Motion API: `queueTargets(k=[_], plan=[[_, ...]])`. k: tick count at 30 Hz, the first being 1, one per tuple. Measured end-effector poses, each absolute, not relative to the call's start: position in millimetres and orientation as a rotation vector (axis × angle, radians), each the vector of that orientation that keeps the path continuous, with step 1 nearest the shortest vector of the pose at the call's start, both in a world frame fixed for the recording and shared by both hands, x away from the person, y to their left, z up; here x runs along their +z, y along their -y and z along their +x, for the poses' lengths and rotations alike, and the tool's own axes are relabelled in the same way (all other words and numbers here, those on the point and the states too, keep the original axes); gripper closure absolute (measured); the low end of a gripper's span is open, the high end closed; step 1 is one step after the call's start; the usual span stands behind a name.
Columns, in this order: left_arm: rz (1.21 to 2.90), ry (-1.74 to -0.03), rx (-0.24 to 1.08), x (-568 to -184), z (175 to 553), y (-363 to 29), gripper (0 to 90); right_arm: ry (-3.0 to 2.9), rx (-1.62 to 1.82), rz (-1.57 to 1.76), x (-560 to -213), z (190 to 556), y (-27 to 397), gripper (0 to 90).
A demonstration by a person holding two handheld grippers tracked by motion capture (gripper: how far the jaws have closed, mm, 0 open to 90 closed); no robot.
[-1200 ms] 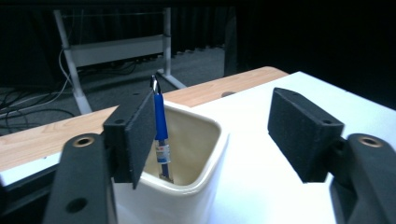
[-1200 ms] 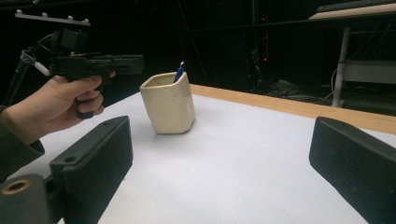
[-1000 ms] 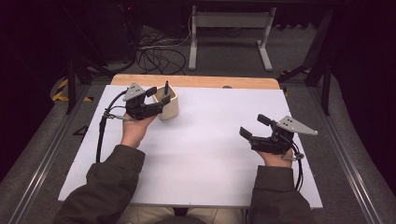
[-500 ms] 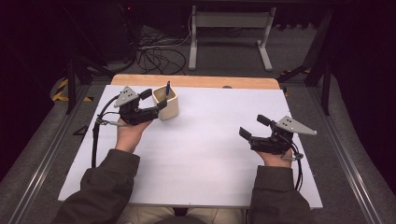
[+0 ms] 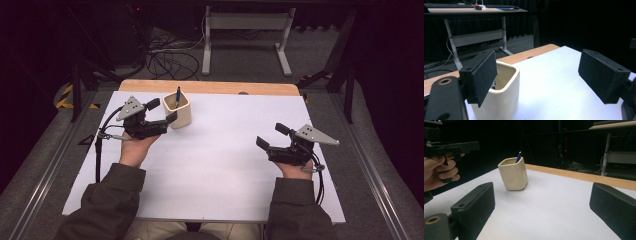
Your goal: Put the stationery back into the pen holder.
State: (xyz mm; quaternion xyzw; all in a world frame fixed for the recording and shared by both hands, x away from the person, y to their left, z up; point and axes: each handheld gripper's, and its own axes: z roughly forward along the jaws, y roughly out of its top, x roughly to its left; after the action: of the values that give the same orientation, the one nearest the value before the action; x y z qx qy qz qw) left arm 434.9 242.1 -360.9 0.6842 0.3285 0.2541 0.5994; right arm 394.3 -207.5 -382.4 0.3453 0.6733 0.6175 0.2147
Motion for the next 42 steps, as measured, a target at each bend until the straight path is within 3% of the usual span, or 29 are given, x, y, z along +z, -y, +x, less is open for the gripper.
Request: queueTargets(k=[42], plan=[[1.581, -0.76, 0.596, -368, 384, -272, 14.6, -1.878, 1.709, 0.955, -384, 394, 206, 6.8]])
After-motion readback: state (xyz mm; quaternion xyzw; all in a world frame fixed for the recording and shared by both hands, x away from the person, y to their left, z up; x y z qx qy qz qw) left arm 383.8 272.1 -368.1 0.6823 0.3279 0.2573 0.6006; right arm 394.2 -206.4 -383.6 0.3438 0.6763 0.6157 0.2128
